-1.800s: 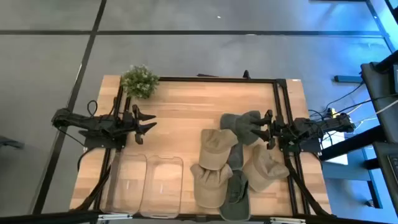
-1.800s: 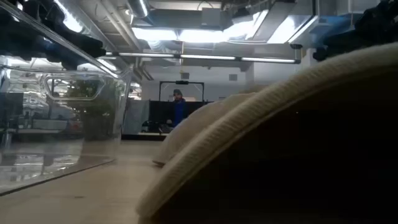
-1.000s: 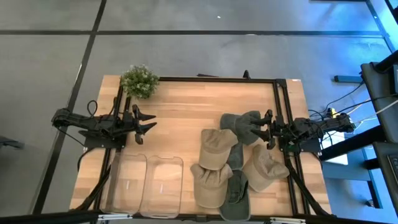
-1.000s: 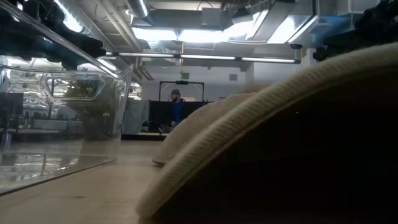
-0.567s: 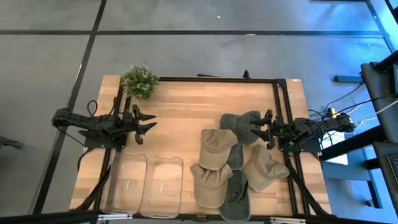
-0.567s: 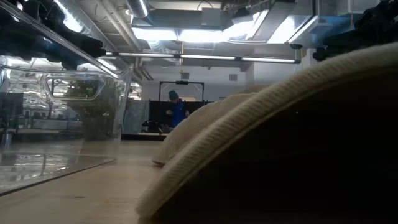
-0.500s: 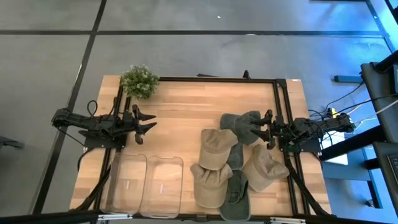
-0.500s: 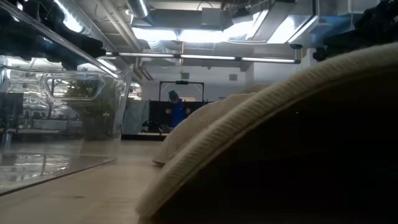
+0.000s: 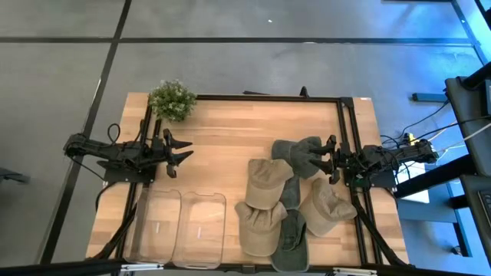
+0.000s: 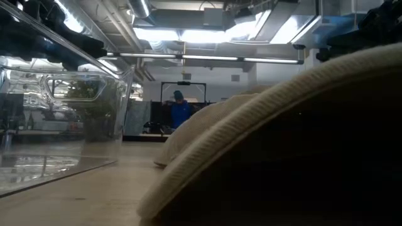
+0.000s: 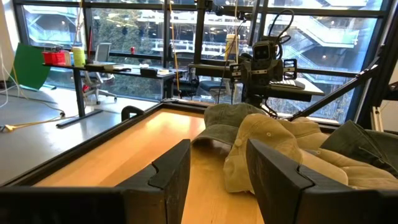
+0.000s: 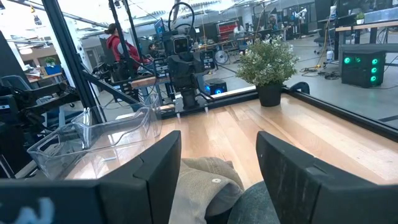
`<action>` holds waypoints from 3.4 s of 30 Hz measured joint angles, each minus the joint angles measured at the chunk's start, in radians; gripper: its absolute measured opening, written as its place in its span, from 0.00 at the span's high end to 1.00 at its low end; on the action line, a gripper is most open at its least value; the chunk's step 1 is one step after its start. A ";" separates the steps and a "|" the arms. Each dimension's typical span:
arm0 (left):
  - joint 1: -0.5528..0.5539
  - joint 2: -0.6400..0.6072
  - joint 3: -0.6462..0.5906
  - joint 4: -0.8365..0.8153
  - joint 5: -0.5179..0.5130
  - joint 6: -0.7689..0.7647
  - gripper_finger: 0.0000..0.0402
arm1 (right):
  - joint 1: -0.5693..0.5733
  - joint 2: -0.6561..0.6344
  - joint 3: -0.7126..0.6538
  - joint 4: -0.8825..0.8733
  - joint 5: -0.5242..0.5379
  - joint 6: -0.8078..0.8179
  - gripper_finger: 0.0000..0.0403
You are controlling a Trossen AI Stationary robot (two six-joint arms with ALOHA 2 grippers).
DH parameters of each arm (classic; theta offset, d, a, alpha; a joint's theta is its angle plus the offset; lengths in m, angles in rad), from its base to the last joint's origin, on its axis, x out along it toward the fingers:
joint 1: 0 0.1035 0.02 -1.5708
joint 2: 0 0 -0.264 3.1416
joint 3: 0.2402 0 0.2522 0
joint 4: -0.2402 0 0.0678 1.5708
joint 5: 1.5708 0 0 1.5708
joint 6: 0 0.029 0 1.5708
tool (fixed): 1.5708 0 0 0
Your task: Pick & Place hat
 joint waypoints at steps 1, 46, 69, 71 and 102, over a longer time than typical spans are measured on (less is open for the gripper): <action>0.000 0.000 0.000 0.000 0.000 0.000 0.62 | 0.000 0.000 0.000 0.000 0.000 0.000 0.48; 0.000 0.000 0.000 0.029 0.023 -0.074 0.62 | 0.000 0.004 0.018 0.127 0.254 0.224 0.31; -0.001 0.000 0.000 0.170 0.097 -0.266 0.62 | -0.084 0.570 0.437 -0.240 0.002 0.748 0.31; -0.001 0.000 0.000 0.191 0.097 -0.266 0.62 | -0.123 0.634 0.463 -0.246 -0.074 0.805 0.31; -0.001 0.000 0.000 0.232 0.088 -0.343 0.62 | -0.303 1.168 0.481 -0.029 -0.595 0.788 0.47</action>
